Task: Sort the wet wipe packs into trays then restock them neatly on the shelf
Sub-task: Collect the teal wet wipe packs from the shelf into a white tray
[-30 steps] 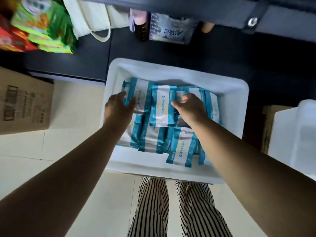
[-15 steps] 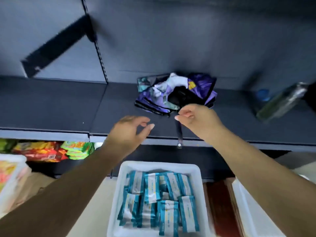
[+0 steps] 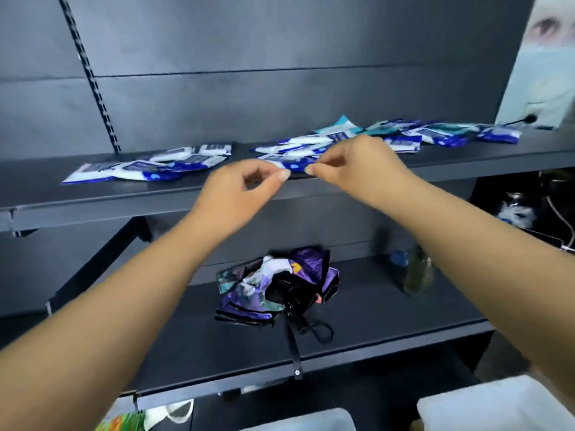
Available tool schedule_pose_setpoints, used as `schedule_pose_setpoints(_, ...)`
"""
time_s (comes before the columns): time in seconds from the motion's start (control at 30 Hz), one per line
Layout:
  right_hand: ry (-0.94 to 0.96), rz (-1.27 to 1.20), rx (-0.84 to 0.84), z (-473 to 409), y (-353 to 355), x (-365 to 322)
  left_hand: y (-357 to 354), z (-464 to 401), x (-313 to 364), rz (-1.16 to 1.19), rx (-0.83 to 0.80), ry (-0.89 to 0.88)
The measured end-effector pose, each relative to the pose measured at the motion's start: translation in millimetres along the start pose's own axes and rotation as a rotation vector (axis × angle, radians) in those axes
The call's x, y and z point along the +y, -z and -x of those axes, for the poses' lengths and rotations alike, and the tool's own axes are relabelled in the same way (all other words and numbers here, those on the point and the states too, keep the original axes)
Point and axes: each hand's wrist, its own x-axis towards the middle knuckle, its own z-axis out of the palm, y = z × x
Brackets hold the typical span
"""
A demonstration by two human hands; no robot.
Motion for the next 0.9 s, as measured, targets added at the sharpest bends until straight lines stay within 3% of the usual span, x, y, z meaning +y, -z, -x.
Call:
schedule_pose_setpoints(0.23,-0.074,0.090,0.006,-30.4,29.4,66.9,-41.2,-51.8,4.4,-0.110,0.014,0.019)
schedule_pose_setpoints(0.5,-0.162,0.034,-0.039,-129.0,26.7,199.8,-123.6,-161.6,-2.1,-0.318,-0.041,0.096)
schedule_pose_setpoints(0.8,-0.121,-0.057,-0.146,-280.1,11.6,267.0,-189.6,-283.2,-38.2,-0.508,-0.226,0.325)
schedule_pose_setpoints(0.9,-0.074,-0.055,-0.210,-316.1,-9.1,265.9,-202.8,-296.2,-47.0,-0.521,-0.368,0.395)
